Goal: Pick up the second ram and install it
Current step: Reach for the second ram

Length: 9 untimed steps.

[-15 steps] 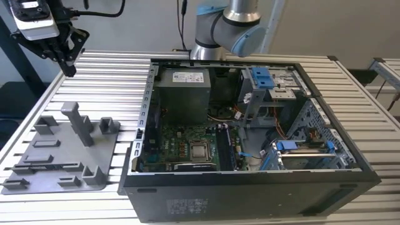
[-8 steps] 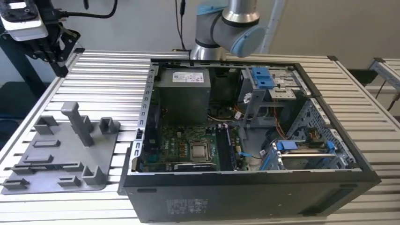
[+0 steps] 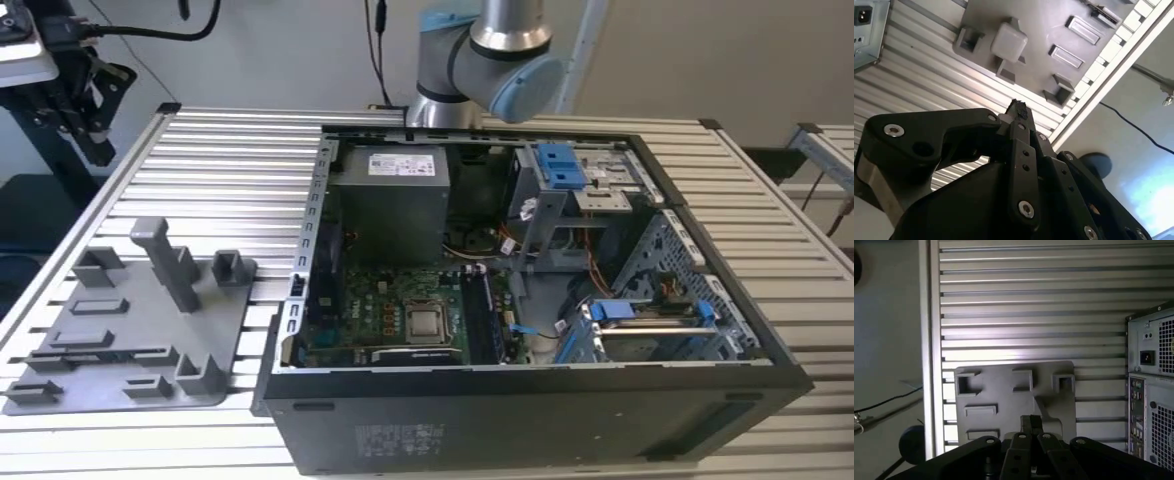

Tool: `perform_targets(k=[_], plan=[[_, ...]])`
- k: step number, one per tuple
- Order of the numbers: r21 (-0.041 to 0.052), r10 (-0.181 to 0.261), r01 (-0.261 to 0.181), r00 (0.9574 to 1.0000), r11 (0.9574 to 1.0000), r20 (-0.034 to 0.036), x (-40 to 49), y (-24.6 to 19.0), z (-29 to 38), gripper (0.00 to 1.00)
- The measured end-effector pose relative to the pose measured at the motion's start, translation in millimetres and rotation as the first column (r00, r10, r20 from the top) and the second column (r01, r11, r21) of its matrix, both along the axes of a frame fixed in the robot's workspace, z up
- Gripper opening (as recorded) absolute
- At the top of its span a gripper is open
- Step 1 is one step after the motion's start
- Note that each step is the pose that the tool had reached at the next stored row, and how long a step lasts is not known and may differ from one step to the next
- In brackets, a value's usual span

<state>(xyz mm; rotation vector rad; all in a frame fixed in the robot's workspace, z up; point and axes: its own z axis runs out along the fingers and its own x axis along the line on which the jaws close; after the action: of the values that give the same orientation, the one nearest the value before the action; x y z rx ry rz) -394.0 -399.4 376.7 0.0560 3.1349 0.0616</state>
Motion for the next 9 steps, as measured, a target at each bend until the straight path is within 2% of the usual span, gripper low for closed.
perform_targets(k=[9], plan=[[0.0000, 0.047, -0.047, 0.9989, 0.9989, 0.0004, -16.1, -0.3, -3.7, 0.11]])
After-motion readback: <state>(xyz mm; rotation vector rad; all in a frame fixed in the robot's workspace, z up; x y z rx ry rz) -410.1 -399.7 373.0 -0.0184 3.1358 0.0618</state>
